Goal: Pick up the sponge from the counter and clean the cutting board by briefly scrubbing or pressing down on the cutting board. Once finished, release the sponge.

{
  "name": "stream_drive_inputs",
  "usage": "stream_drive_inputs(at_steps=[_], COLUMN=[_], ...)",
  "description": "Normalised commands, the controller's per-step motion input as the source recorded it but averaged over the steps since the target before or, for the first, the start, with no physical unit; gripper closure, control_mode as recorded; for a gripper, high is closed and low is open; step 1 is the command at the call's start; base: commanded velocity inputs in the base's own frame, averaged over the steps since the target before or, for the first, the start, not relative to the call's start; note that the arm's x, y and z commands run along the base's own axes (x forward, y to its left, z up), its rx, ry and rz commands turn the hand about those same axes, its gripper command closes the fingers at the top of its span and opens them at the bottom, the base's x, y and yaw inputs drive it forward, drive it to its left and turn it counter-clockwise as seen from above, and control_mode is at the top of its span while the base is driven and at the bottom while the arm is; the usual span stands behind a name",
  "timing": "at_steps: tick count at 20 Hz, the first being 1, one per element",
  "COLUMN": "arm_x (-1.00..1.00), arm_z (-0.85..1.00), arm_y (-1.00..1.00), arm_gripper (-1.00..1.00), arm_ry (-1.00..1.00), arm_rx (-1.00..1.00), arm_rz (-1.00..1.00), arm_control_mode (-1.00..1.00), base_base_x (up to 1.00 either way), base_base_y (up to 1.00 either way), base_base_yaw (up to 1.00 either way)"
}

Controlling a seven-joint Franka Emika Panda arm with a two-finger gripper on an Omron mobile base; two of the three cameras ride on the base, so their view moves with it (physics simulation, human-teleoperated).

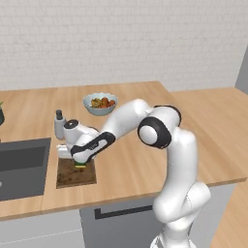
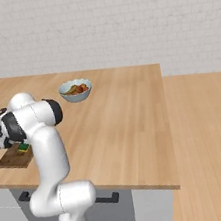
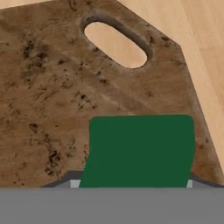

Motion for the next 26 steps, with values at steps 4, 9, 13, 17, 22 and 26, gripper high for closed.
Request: stream_drive_inputs(at_steps=[4, 9, 13, 17, 22, 26], arm_x=[0.56, 0.62, 0.66, 0.66, 0.65, 0.62], arm_z=[-0.27, -0.29, -0.36, -0.36, -0.39, -0.44], arm_y=[-0.32, -0.28, -0.29, -0.30, -0.31, -0.31], arm_gripper=[1.00, 1.00, 1.00, 1.00, 1.00, 1.00], arm_ry=[-0.04, -0.03, -0.04, -0.05, -0.06, -0.08], arm_rx=[0.03, 0.01, 0.01, 0.01, 0.01, 0.00], arm_rz=[0.00, 0.00, 0.00, 0.00, 0.00, 0.00], arm_control_mode=[-1.00, -1.00, -1.00, -1.00, -1.00, -1.00], base_base_x=[0.00, 0.00, 0.00, 0.00, 0.00, 0.00], base_base_y=[0.00, 0.00, 0.00, 0.00, 0.00, 0.00], base_base_yaw=[0.00, 0.00, 0.00, 0.00, 0.00, 0.00])
